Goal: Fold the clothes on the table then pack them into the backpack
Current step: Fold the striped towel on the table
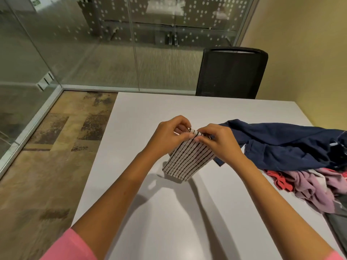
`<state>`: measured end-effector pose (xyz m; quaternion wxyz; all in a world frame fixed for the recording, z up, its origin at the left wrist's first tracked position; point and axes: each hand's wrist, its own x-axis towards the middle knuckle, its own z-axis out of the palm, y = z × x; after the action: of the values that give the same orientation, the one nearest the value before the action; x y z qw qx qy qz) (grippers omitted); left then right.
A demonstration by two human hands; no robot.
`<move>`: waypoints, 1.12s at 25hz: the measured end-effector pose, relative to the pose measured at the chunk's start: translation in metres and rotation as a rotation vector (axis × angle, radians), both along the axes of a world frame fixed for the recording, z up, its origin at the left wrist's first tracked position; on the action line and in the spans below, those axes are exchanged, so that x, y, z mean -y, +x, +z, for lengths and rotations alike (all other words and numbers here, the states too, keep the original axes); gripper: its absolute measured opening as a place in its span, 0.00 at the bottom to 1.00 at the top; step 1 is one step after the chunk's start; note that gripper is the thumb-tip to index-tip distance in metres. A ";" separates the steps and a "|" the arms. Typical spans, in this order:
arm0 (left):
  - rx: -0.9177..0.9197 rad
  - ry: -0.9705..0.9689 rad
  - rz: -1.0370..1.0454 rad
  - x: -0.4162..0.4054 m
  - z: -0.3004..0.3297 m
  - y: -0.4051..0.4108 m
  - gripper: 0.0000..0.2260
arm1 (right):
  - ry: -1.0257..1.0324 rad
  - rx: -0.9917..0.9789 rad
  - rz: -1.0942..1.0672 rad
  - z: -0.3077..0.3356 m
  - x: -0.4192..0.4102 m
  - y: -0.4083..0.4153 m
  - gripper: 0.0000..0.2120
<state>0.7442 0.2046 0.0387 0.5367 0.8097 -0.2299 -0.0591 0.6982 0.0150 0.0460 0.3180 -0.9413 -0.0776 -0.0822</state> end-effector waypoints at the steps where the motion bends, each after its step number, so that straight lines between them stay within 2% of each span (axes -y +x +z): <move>1: -0.004 -0.013 0.013 -0.005 -0.003 0.000 0.08 | -0.007 0.000 0.026 0.005 0.001 0.001 0.09; 4: -0.015 0.028 -0.018 -0.022 -0.020 -0.006 0.09 | 0.045 -0.043 0.081 0.021 0.005 0.003 0.08; 10: -0.053 0.075 -0.037 -0.019 -0.065 -0.031 0.15 | 0.247 -0.074 0.061 0.040 0.016 0.005 0.07; 14: -0.020 0.105 0.112 -0.027 -0.087 -0.036 0.07 | 0.281 -0.029 -0.085 0.041 0.024 0.002 0.08; 17: -0.091 0.104 0.142 -0.040 -0.095 -0.037 0.02 | 0.385 -0.113 -0.203 0.028 0.033 -0.006 0.06; 20: -0.220 0.066 0.116 -0.049 -0.096 -0.040 0.05 | 0.418 -0.162 -0.323 -0.006 0.039 -0.016 0.04; 23: -0.415 -0.023 0.113 -0.062 -0.103 -0.045 0.06 | 0.504 -0.277 -0.436 -0.052 0.046 -0.026 0.10; 26: -0.673 -0.068 0.108 -0.079 -0.129 -0.053 0.15 | 0.600 -0.490 -0.499 -0.102 0.040 -0.048 0.11; 28: -0.824 -0.015 0.152 -0.087 -0.149 -0.061 0.20 | 0.620 -0.664 -0.525 -0.136 0.030 -0.066 0.13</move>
<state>0.6828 0.2915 -0.1106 0.5925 0.7290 0.0643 -0.3366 0.6318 -0.0152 -0.0901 0.5578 -0.7663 0.2937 0.1245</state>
